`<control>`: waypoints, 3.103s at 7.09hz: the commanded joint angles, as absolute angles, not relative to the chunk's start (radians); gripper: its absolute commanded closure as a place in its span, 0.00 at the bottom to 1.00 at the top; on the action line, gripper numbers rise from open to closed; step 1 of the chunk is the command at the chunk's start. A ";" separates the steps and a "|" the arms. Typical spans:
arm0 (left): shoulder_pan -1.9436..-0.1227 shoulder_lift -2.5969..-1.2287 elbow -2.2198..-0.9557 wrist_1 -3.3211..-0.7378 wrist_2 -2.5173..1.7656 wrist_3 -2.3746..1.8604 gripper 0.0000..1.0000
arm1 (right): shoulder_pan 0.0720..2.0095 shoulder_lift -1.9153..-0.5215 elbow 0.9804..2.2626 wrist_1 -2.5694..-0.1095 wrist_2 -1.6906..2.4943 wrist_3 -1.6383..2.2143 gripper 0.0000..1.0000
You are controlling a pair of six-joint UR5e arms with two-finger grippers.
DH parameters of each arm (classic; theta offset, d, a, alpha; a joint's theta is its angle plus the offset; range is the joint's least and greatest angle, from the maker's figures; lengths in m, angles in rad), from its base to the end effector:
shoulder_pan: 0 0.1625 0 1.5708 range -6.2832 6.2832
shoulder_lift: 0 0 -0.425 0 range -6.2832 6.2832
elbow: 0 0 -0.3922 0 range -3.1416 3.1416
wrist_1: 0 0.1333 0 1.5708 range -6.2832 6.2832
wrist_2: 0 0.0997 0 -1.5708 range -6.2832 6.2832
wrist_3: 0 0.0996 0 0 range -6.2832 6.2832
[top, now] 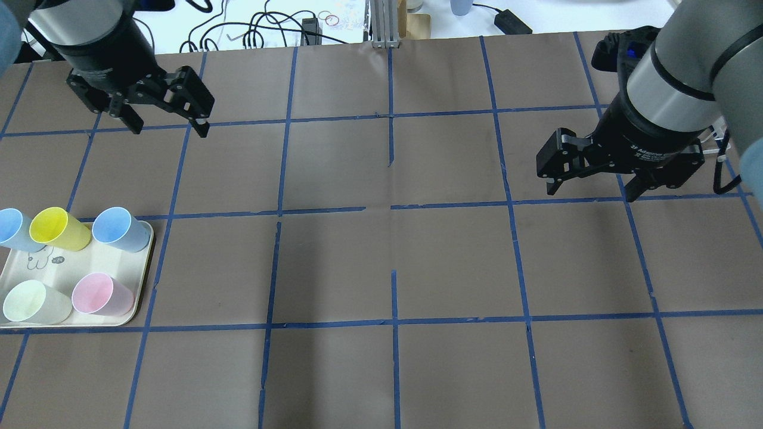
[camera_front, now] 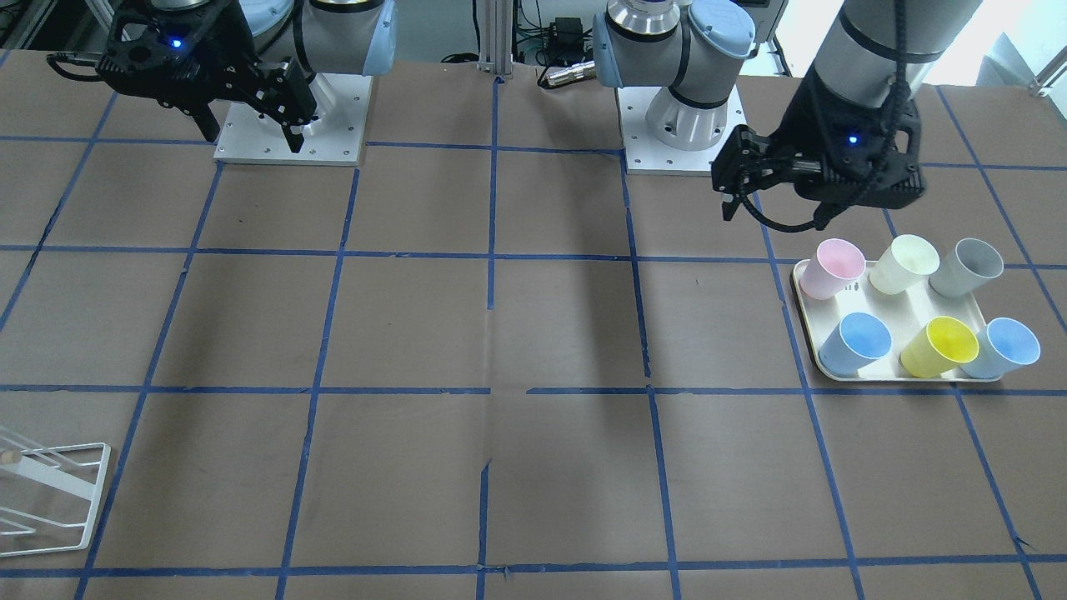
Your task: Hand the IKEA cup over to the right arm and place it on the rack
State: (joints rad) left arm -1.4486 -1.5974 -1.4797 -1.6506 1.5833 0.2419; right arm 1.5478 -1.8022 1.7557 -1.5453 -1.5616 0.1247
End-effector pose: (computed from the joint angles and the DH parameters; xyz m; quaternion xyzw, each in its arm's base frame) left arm -0.0700 -0.5132 0.5115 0.0599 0.9982 0.0087 0.0048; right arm 0.1251 -0.3991 0.4969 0.0737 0.9972 -0.0103 0.0051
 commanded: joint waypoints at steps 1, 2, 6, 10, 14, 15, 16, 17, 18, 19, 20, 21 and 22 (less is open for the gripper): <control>-1.219 -1.612 -1.502 -1.647 1.569 0.465 0.00 | 1.548 -1.810 1.756 -1.545 -1.562 0.126 0.00; -1.121 -1.630 -1.503 -1.646 1.572 0.571 0.00 | 1.548 -1.810 1.756 -1.546 -1.562 0.126 0.00; -0.841 -1.845 -1.503 -1.430 1.571 1.004 0.00 | 1.548 -1.815 1.753 -1.546 -1.560 0.109 0.00; -0.816 -2.012 -1.499 -1.301 1.581 0.938 0.00 | 1.546 -1.809 1.747 -1.512 -1.218 0.097 0.00; -0.818 -2.019 -1.583 -1.243 1.583 0.939 0.00 | 1.537 -1.802 1.793 -1.516 -0.751 -0.016 0.00; -0.816 -2.032 -1.592 -1.168 1.585 0.974 0.00 | 1.526 -1.802 1.825 -1.513 -0.679 -0.081 0.00; -0.816 -2.020 -1.603 -1.167 1.589 0.974 0.00 | 1.494 -1.802 1.860 -1.508 -0.569 -0.166 0.00; -0.816 -2.008 -1.630 -1.163 1.600 0.976 0.00 | 1.458 -1.804 1.903 -1.485 -0.496 -0.261 0.00; -0.816 -2.006 -1.638 -1.158 1.620 0.976 0.03 | 1.453 -1.802 1.926 -1.476 -0.445 -0.308 0.00; -0.816 -2.006 -1.640 -1.158 1.621 0.976 0.06 | 1.453 -1.802 1.949 -1.474 -0.393 -0.317 0.00; -0.816 -2.006 -1.635 -1.160 1.621 0.976 0.10 | 1.453 -1.802 1.968 -1.476 -0.332 -0.321 0.00; -0.819 -2.003 -1.640 -1.160 1.621 0.976 0.14 | 1.453 -1.802 1.983 -1.476 -0.268 -0.333 0.00; -0.821 -2.003 -1.640 -1.160 1.621 0.977 0.15 | 1.453 -1.798 1.988 -1.477 -0.253 -0.336 0.00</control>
